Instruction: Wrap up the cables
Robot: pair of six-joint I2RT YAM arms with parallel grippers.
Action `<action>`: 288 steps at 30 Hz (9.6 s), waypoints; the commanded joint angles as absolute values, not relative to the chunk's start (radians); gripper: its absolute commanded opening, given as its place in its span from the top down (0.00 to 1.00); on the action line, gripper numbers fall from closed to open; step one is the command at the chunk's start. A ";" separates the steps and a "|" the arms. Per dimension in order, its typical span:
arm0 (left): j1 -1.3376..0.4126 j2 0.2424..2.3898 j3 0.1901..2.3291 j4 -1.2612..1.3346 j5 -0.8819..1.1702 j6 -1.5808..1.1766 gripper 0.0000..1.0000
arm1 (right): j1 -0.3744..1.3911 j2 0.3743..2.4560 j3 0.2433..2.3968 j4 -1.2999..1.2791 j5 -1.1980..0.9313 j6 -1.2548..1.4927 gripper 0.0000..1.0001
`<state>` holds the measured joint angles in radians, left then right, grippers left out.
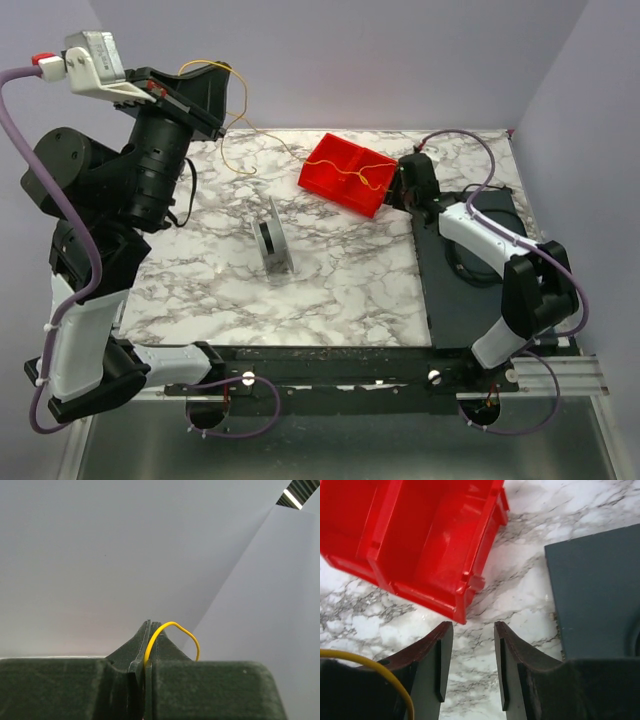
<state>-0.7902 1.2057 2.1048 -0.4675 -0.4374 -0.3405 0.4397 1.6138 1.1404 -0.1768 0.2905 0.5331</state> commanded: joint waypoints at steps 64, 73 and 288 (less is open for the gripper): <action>-0.707 1.413 2.076 -0.524 0.463 -0.467 1.00 | -0.156 1.970 1.680 -0.493 0.068 0.673 0.16; -0.691 1.410 1.975 -0.551 0.564 -0.470 1.00 | -0.133 1.898 1.637 -0.409 -0.034 0.667 0.16; -0.502 0.839 1.089 -0.548 0.023 -0.687 1.00 | 1.061 1.523 0.985 0.315 -0.091 0.387 0.37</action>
